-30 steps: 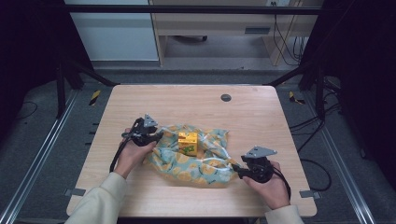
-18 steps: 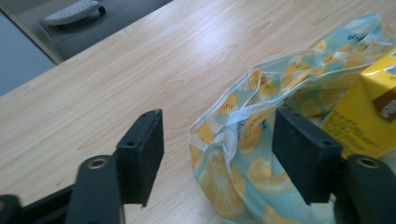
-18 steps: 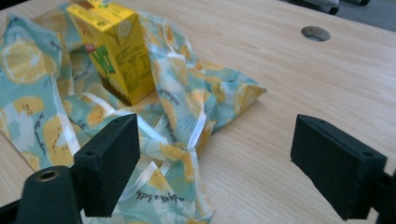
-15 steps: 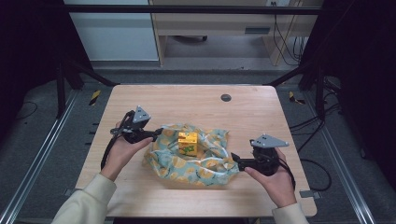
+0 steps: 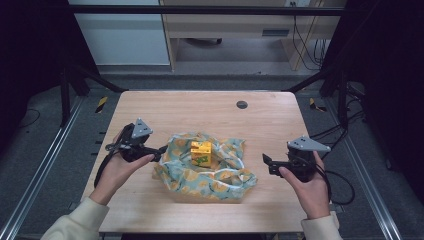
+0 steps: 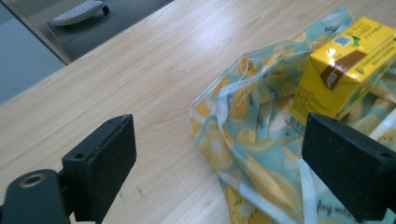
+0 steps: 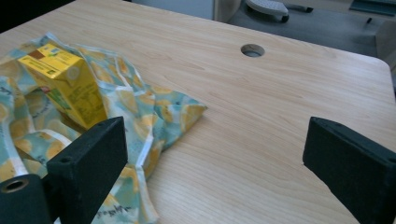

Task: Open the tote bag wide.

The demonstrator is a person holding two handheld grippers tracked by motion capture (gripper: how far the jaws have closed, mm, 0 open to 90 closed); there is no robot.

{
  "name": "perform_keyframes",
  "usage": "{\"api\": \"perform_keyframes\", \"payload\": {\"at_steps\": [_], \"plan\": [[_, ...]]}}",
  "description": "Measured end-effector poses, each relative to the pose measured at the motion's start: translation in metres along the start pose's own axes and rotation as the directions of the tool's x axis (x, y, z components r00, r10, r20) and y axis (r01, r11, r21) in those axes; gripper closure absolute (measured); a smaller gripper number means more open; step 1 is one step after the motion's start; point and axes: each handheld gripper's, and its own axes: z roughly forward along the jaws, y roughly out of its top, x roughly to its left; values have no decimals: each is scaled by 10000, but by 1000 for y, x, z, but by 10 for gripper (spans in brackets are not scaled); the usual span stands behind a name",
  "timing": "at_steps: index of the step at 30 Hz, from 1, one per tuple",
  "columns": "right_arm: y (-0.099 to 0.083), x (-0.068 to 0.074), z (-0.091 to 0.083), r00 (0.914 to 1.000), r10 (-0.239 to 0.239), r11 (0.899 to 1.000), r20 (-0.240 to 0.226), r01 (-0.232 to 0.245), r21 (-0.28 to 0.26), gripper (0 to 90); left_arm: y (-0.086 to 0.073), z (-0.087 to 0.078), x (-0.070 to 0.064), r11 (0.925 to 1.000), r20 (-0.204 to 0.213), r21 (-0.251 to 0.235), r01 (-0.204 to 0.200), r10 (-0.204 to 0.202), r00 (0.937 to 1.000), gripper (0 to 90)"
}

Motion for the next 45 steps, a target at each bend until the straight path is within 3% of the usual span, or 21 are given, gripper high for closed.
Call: {"api": "perform_keyframes", "payload": {"at_steps": [7,15,21,30,39,45], "plan": [[-12,-18,-3,9984,381,9991,423,-388,174,55,-24,-14,13,9997,-220,167,176,-172,9996,78],[-27,-35,-3,9948,731,9958,712,-768,506,50,-53,-18,38,9960,-425,383,804,-788,9960,69],[-41,-43,1,9926,857,9913,862,-936,923,50,-71,-12,52,9908,-599,712,1153,-1112,9920,62],[-57,-58,12,9879,1134,9817,1057,-1278,1410,51,-98,4,70,9749,-846,1196,1876,-1782,9803,39],[-64,-63,27,9878,1263,9694,910,-1423,2002,51,-115,14,77,9673,-928,1524,2030,-1905,9773,41],[-62,-60,49,9886,1241,9630,852,-1407,2300,54,-120,18,79,9649,-1019,1635,2055,-1907,9764,43]]}}
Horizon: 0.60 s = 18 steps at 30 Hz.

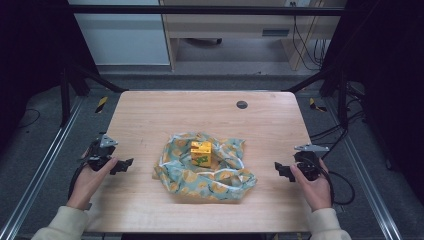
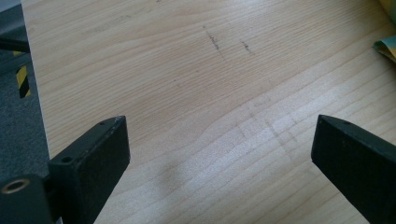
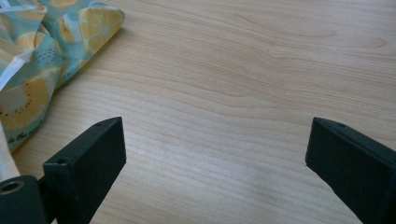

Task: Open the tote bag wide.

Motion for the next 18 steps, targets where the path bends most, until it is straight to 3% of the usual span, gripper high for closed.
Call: {"api": "perform_keyframes", "payload": {"at_steps": [11,16,18], "plan": [[7,2,26,9998,210,9996,-12,-209,166,58,-4,4,3,9998,-317,50,-175,177,9993,38],[5,7,33,9998,172,9993,92,-175,318,85,-8,6,-2,10000,-565,-83,43,-48,9984,50],[0,12,33,10000,-58,9995,42,56,311,93,-8,4,-7,9996,-582,-260,82,-97,9983,51]]}}
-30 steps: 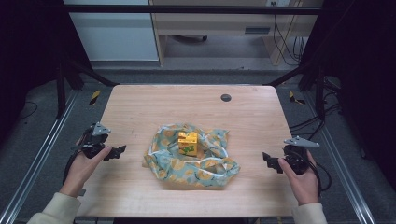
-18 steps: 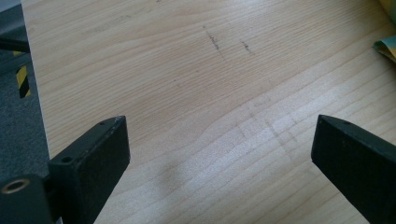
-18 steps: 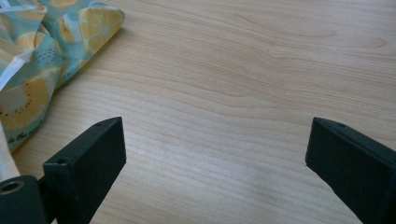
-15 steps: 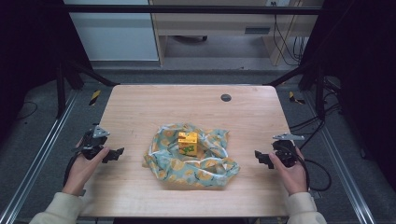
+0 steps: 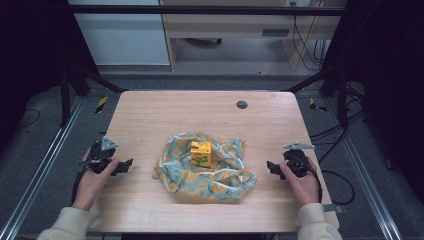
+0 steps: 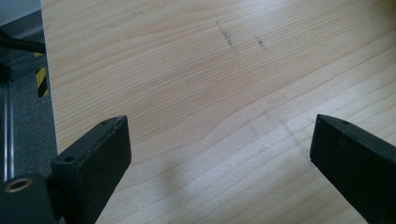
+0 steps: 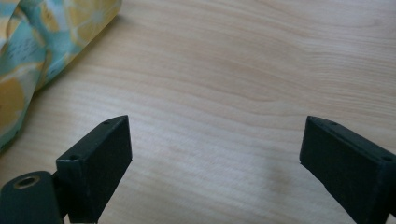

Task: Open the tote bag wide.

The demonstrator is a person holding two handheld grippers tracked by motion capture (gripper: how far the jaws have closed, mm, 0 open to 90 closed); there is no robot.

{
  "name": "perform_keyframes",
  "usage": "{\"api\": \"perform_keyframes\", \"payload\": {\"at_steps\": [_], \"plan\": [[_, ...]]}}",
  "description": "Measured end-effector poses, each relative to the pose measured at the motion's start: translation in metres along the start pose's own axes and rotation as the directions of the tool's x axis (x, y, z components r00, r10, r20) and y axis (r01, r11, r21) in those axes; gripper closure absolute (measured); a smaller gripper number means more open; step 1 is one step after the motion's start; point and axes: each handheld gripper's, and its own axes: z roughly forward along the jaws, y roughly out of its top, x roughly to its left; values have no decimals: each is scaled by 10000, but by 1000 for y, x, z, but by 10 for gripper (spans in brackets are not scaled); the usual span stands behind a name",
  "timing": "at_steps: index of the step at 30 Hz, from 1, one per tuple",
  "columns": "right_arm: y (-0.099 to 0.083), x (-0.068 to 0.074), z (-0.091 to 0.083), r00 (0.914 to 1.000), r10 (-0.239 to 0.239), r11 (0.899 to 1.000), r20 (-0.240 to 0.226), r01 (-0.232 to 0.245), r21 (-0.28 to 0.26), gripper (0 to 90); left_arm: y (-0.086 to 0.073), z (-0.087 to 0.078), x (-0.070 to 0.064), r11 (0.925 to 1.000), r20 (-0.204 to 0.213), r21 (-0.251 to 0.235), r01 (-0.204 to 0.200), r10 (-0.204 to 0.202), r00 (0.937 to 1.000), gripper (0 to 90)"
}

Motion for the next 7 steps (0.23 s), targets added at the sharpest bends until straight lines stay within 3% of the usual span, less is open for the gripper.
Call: {"api": "perform_keyframes", "payload": {"at_steps": [7], "plan": [[-11,11,-4,9991,-424,9991,93,424,13,84,-1,-3,-17,9989,130,81,-456,455,9989,49]]}}
